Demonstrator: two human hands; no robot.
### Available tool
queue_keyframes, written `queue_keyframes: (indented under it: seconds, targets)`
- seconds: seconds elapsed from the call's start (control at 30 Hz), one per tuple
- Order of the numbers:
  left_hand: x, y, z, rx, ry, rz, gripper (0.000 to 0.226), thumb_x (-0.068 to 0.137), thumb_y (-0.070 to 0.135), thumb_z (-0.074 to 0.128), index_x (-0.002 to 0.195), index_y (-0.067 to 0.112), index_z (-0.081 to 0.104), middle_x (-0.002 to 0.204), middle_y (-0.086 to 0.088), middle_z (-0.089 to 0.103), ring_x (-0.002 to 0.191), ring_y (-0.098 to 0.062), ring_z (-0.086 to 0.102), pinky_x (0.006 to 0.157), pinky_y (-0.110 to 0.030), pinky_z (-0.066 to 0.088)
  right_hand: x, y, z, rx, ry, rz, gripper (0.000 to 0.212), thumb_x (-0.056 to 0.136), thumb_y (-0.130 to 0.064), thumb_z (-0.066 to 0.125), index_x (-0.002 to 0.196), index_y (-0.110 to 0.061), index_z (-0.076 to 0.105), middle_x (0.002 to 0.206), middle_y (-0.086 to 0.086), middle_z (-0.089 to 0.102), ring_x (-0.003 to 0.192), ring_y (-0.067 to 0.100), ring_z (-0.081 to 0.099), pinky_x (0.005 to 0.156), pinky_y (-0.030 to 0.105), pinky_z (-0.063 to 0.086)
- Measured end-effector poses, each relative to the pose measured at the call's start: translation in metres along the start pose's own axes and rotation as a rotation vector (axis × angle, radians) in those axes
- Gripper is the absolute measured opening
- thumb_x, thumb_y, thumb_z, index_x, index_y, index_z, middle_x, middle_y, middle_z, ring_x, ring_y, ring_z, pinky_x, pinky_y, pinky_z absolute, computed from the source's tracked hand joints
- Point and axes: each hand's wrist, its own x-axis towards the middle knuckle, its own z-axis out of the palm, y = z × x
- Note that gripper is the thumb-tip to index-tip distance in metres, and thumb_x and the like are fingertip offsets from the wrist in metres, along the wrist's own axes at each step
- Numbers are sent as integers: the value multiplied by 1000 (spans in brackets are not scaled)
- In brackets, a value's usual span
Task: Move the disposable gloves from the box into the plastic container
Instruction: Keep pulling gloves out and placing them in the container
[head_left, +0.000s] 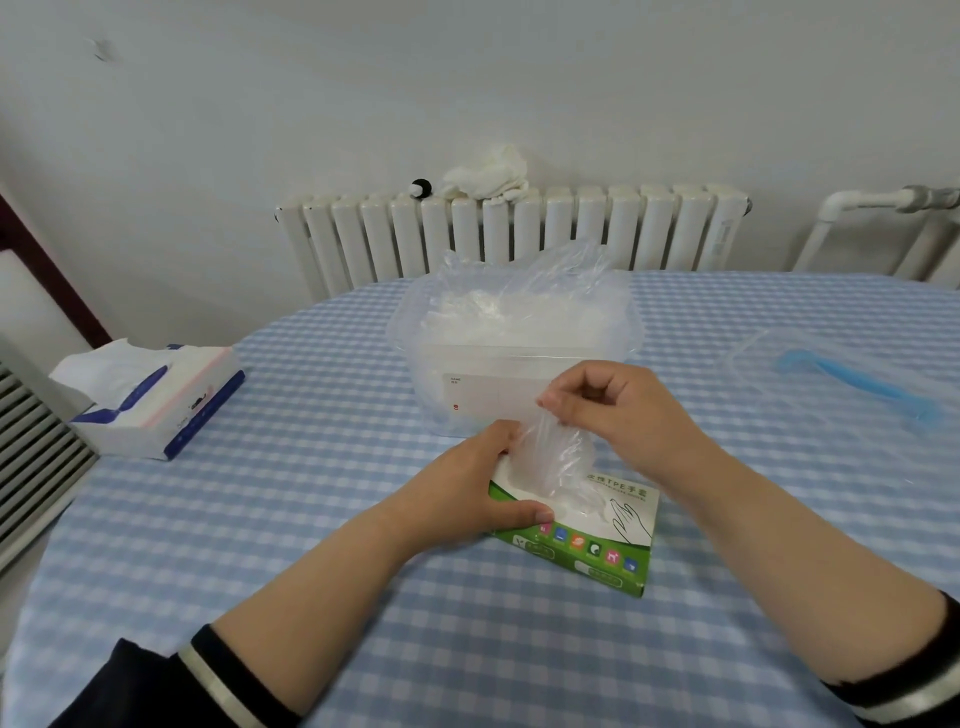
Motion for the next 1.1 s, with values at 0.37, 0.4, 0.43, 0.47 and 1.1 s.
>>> queue_keyframes:
  seconds: [0.37, 0.4, 0.43, 0.47, 1.1]
  targets:
    - [4, -6, 1, -40, -19, 44, 57, 76, 50, 77, 122, 37, 45, 118, 17, 57, 104, -3, 56, 87, -24, 49, -1, 1, -2, -226, 25, -163, 17, 84, -34, 65, 88, -18, 64, 79, -1, 62, 64, 19, 51, 61, 16, 44]
    - [4, -7, 1, -52, -19, 55, 59, 76, 49, 77, 125, 35, 47, 120, 17, 57, 106, -3, 56, 90, -26, 49, 1, 1, -4, -161, -16, -106, 25, 79, -40, 66, 91, -19, 59, 80, 0, 60, 61, 18, 49, 58, 18, 44]
    - [5, -7, 1, -62, -17, 64, 61, 76, 49, 77, 127, 34, 47, 122, 18, 57, 108, -3, 56, 93, -28, 50, 3, 1, -7, -103, -66, -37, 35, 73, -44, 69, 93, -19, 54, 81, 0, 58, 61, 15, 50, 58, 21, 46]
    - [5, -8, 2, -68, -16, 68, 62, 76, 50, 77, 129, 34, 48, 122, 18, 57, 109, -2, 56, 95, -29, 49, 5, 0, -12, -74, -120, 23, 46, 69, -47, 74, 94, -17, 51, 81, -1, 57, 63, 13, 54, 60, 25, 48]
    - [7, -13, 6, -83, -9, 82, 62, 76, 58, 71, 130, 37, 49, 121, 19, 59, 110, -1, 57, 95, -35, 50, 5, -1, -42, -391, -468, 210, 31, 68, -30, 82, 58, -25, 53, 58, -11, 49, 59, 6, 45, 58, 19, 39]
